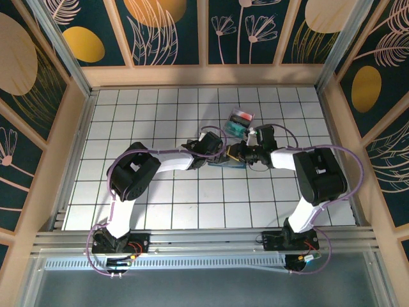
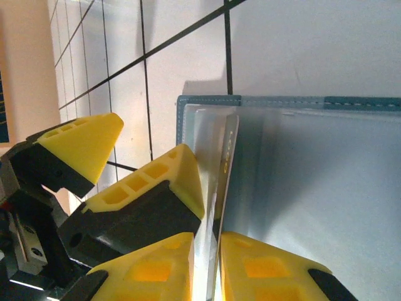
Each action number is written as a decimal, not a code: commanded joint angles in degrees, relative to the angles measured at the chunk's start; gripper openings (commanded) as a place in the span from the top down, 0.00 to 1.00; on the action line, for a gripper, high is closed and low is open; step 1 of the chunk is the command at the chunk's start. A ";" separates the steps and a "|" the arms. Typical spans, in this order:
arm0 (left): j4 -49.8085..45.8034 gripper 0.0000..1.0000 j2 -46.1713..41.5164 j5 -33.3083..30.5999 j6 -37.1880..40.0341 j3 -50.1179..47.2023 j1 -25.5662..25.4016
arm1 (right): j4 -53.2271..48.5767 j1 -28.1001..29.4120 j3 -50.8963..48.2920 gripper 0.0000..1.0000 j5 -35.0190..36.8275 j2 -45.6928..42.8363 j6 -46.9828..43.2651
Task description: Take the credit cards out of the card holder
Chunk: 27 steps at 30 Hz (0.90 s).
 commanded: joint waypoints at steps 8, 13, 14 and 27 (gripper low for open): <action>-5.59 0.01 -0.84 1.19 -2.31 -4.23 0.31 | -6.50 1.15 2.82 1.00 9.69 -1.70 -2.88; -5.77 0.01 -2.48 0.58 -3.51 -6.42 0.37 | -12.69 1.78 3.31 1.00 11.19 -3.38 -5.68; -5.94 0.01 -2.93 0.54 -3.78 -6.76 0.32 | -13.37 2.40 3.20 1.00 11.38 -3.53 -5.69; -5.77 0.01 -6.99 -2.25 -4.28 -8.76 0.42 | -16.52 11.12 2.61 1.00 19.56 -9.06 -1.64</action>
